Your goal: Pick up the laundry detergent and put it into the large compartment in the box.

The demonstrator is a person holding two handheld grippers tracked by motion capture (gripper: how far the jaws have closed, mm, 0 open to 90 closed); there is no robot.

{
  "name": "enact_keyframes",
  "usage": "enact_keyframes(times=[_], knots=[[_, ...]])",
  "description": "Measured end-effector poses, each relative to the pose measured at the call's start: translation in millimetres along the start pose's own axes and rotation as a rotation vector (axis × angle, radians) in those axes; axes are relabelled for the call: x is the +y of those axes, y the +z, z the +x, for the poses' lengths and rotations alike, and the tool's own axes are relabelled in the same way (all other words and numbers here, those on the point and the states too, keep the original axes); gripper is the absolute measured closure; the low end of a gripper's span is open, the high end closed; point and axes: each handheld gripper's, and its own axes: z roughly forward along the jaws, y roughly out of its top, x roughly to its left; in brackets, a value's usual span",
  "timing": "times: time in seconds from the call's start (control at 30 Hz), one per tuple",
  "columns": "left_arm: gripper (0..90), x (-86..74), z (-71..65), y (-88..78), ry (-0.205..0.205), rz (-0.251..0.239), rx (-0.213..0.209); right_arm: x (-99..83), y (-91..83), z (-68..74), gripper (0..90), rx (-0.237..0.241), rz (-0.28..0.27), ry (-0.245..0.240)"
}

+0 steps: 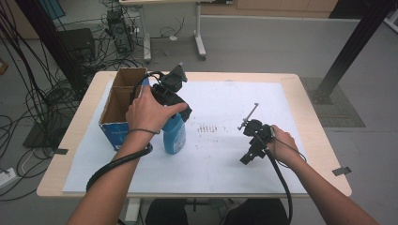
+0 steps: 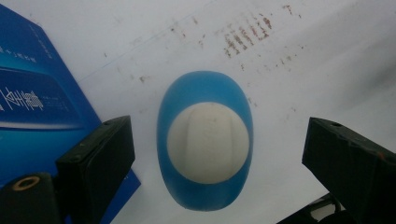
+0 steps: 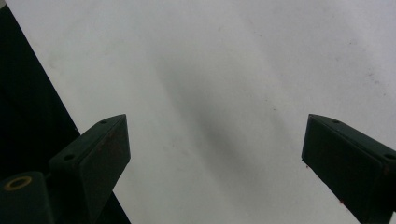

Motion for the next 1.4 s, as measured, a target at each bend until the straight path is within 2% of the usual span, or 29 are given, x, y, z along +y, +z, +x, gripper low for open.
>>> enact_keyframes(times=[0.13,0.6,0.8,1.4], knots=[[9.5,-1.1,0.4,4.4,0.001,0.004,0.007,-0.1,0.4,0.1,7.8,0.000,0.005,0.002],[9.8,-4.6,5.3,21.2,-0.015,0.006,-0.023,-0.5,2.7,0.1,7.7,0.003,0.006,0.001],[9.8,-6.4,7.7,30.8,-0.018,0.009,0.000,-1.4,3.5,-0.3,7.8,0.004,0.010,0.003],[9.8,-7.7,6.9,34.0,-0.026,0.001,-0.004,-1.3,3.7,0.2,7.8,0.004,0.011,0.004]])
